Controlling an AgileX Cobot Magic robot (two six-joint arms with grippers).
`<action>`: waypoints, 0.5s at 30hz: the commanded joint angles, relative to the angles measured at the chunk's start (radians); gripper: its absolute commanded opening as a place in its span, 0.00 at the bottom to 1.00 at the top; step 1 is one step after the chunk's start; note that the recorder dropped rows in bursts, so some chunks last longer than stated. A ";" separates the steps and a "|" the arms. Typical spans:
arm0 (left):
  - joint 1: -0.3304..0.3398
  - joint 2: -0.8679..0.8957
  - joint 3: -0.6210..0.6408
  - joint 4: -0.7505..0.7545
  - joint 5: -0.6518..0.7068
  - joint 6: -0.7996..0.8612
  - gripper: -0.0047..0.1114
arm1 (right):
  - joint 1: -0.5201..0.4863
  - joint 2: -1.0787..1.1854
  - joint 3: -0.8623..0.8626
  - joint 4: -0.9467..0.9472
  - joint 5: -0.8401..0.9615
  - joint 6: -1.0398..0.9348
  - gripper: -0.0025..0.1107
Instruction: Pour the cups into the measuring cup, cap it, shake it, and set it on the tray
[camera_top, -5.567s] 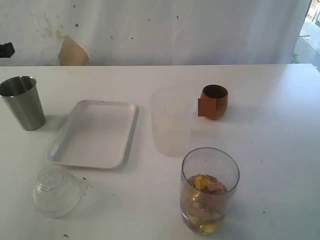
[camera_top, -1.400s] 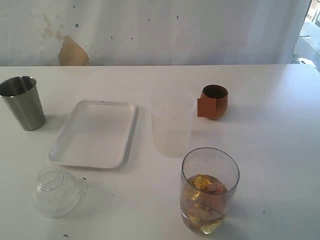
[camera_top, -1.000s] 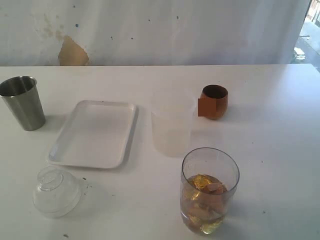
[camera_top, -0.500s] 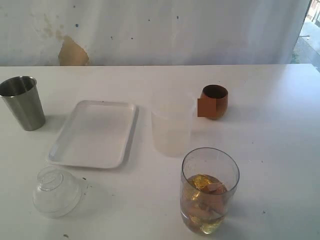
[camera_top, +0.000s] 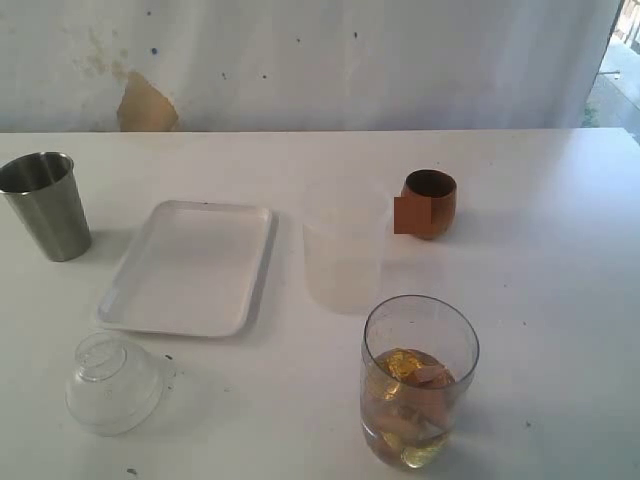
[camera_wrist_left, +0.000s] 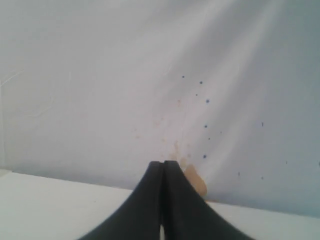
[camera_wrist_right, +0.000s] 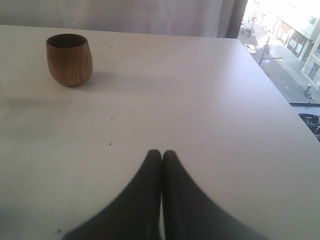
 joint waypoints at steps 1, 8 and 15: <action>0.020 -0.044 0.144 -0.154 -0.046 0.196 0.04 | 0.000 -0.005 0.001 -0.004 -0.002 0.004 0.02; 0.066 -0.044 0.330 -0.254 -0.123 0.276 0.04 | 0.000 -0.005 0.001 -0.004 -0.002 0.004 0.02; 0.066 -0.044 0.384 -0.254 -0.094 0.283 0.04 | 0.000 -0.005 0.001 -0.004 -0.002 0.004 0.02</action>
